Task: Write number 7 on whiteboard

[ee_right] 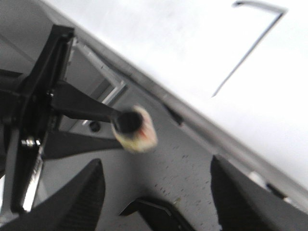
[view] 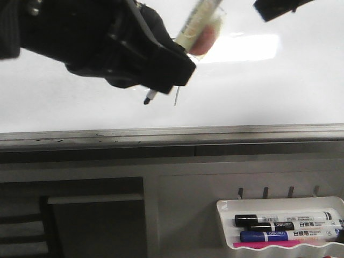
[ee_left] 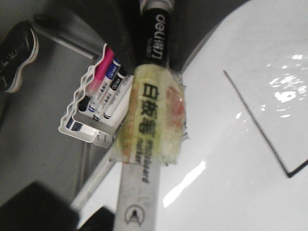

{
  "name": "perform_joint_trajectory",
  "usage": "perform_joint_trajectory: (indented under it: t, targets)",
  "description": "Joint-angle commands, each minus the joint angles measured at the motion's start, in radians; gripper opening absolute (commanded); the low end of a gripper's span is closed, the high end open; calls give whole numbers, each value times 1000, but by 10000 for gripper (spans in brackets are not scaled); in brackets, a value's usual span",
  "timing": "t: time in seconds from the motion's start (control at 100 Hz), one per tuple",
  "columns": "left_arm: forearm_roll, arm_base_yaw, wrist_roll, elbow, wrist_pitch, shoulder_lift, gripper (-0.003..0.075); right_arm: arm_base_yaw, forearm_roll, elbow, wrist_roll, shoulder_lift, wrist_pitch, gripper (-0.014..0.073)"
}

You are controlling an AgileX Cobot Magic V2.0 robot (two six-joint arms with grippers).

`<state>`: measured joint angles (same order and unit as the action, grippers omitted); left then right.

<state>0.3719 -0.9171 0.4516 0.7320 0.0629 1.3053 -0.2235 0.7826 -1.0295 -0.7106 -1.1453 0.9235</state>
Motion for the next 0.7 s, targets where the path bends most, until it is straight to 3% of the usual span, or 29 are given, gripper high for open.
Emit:
perform_joint_trajectory:
  t: [0.0, 0.14, 0.3, 0.69]
  targets:
    - [74, 36, -12, 32, 80, -59, -20, 81, 23, -51, -4, 57, 18, 440]
    - [307, 122, -12, 9, 91, -125, -20, 212, -39, -50, -4, 114, 61, 440]
    - [554, 183, -12, -46, 130, -158, -20, 245, -25, -50, 8, 161, 59, 440]
    - [576, 190, -12, 5, 256, 34, -20, 245, 3, -50, 8, 172, 70, 440]
